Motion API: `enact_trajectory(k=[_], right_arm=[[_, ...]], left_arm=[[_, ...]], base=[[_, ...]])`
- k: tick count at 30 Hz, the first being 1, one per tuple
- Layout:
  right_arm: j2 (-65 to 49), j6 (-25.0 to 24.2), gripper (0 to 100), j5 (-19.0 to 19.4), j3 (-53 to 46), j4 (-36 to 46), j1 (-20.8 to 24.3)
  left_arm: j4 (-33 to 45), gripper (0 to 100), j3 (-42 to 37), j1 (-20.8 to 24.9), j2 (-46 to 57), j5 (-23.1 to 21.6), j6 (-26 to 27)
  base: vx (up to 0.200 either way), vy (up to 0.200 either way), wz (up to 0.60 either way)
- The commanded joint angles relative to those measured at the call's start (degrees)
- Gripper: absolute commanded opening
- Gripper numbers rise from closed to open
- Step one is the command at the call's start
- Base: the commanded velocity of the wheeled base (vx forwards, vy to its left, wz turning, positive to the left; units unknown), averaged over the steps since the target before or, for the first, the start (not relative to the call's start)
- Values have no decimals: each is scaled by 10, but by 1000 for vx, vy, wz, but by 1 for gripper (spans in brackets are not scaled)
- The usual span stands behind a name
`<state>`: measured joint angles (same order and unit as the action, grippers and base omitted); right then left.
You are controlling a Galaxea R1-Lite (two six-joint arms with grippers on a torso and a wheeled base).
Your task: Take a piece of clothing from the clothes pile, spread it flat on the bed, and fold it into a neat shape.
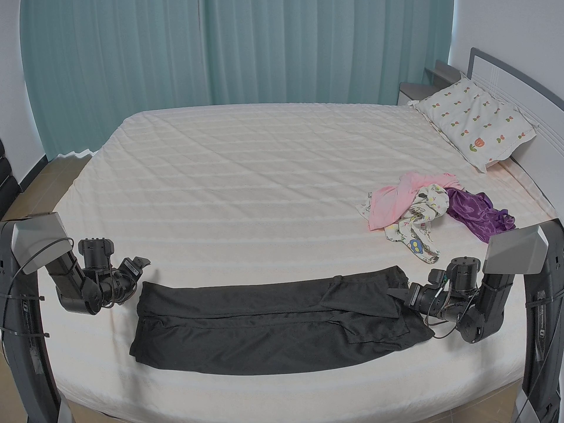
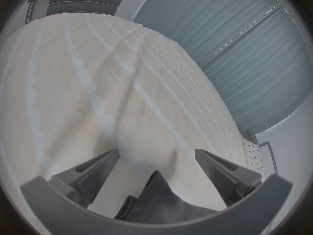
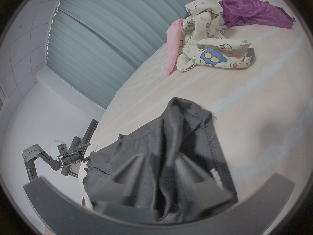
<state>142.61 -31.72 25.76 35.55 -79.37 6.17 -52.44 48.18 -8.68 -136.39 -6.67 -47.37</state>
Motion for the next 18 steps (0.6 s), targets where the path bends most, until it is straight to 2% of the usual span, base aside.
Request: enact_trajectory(k=[1, 18], right_arm=[[2, 0, 0, 0, 4, -2, -12], [18, 0, 0, 6, 19, -26, -35]], left_arm=[[-1, 100, 0, 0, 1, 0, 0], [0, 100, 0, 0, 1, 0, 1]], base=[[0, 0, 0], [0, 0, 0]])
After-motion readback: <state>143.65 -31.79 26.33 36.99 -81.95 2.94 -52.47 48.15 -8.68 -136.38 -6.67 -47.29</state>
